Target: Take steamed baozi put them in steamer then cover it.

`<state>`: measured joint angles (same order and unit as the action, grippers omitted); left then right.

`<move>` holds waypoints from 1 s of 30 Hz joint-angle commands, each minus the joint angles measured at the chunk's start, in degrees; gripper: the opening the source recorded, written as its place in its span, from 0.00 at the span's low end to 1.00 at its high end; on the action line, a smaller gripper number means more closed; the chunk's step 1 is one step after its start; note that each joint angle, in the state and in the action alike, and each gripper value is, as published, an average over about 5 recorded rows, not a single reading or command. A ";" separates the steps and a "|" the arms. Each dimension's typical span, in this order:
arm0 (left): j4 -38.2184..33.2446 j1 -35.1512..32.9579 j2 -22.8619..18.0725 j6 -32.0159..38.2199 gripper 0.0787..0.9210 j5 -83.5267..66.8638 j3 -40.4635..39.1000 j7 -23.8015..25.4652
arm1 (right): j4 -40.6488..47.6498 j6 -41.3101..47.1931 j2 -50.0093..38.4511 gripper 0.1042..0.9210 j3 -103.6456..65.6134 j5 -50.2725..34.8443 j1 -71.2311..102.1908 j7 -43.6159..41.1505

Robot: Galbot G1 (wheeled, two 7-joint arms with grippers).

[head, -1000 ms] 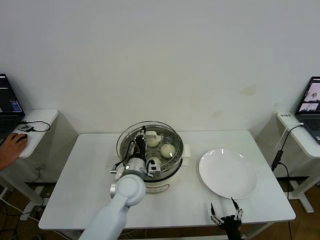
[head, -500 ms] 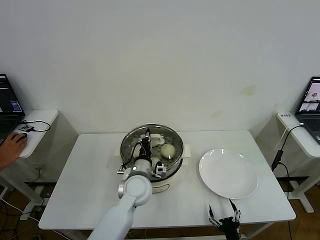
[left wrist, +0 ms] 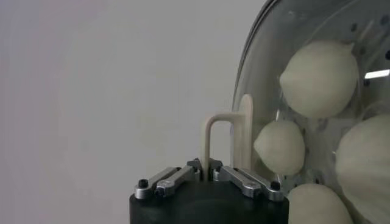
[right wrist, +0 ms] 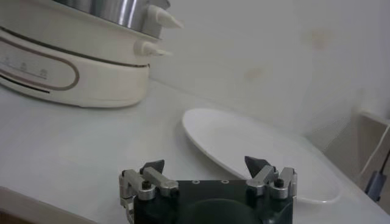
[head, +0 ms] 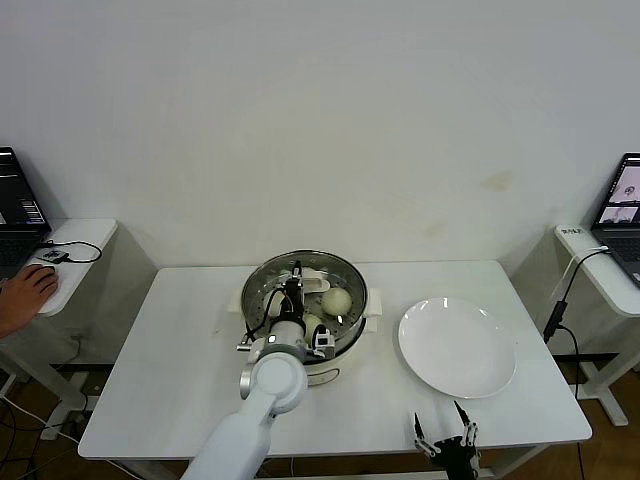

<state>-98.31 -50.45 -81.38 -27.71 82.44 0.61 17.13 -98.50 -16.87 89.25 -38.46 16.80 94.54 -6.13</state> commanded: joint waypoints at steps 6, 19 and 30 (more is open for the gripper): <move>-0.51 -0.18 -0.52 0.13 0.14 -1.17 0.12 -1.10 | -0.50 0.27 -0.14 0.88 0.44 -0.26 0.22 0.06; -14.95 -9.95 3.94 0.27 0.60 -5.46 2.21 -2.19 | -0.81 0.19 -0.10 0.88 0.58 -0.13 0.59 0.10; -34.92 -31.64 12.05 4.09 0.88 -43.98 16.81 -13.04 | -1.52 -0.88 -0.34 0.88 1.05 -2.42 0.93 0.77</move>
<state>-115.68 -63.09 -75.71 -26.87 70.37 5.29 12.90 -99.52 -17.30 89.10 -37.54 15.80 95.29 -5.48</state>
